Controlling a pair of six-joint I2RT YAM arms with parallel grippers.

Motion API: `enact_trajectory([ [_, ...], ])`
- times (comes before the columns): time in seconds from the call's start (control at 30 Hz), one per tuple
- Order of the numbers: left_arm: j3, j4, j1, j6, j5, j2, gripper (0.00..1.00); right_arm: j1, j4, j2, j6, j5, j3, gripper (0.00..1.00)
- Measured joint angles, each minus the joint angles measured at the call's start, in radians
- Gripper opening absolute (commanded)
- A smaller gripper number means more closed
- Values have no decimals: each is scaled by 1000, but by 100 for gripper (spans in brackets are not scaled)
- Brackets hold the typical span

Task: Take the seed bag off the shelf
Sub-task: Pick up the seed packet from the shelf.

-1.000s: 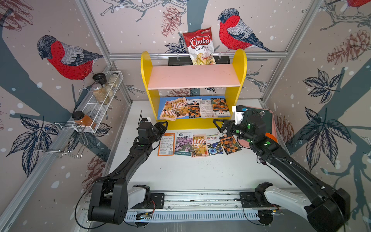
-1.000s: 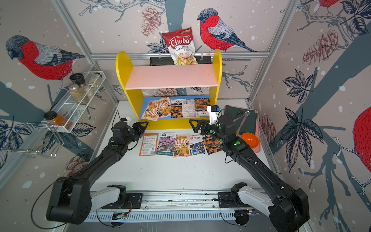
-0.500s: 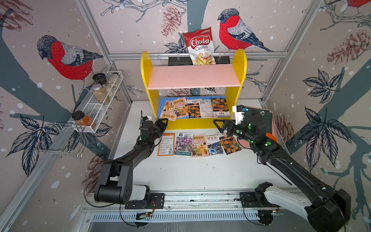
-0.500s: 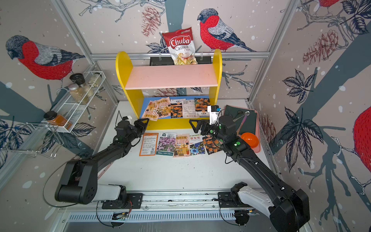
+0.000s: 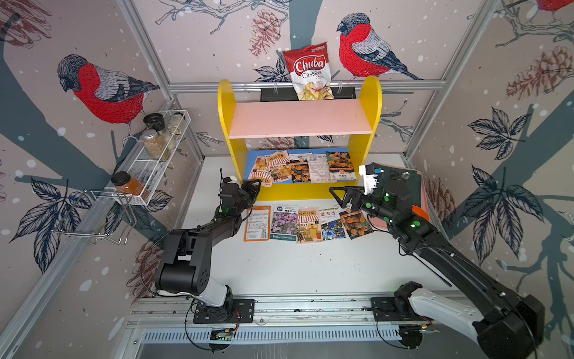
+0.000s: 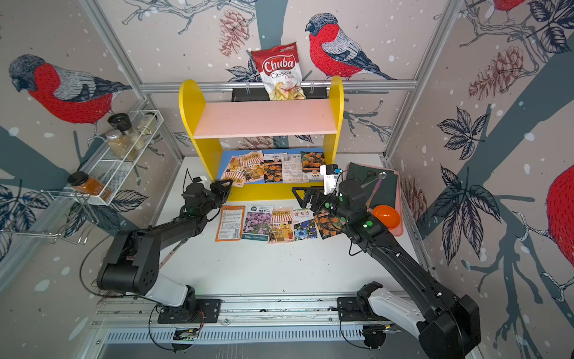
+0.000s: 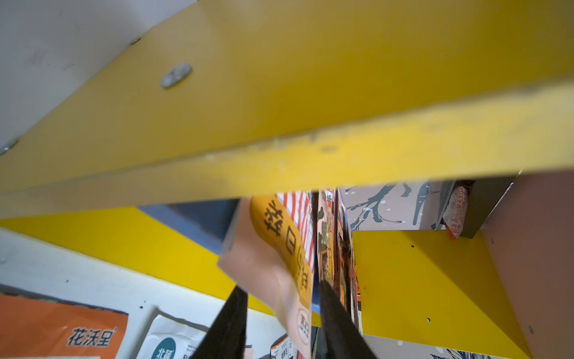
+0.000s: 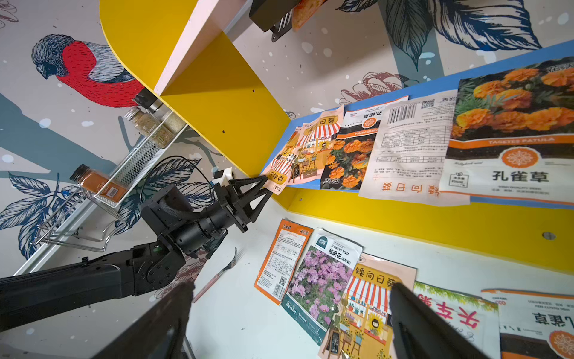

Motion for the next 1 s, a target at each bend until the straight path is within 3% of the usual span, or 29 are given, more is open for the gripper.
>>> enact_trajectory([
  [0.43, 35, 2, 1, 0, 14, 18, 26, 0, -1, -11, -9, 1, -6, 100],
  [0.9, 31, 18, 7, -3, 11, 35, 1, 0, -4, -16, -12, 2, -6, 100],
  [1.0, 21, 28, 7, -5, 10, 33, 0, 0, -6, -16, -14, 0, -4, 100],
])
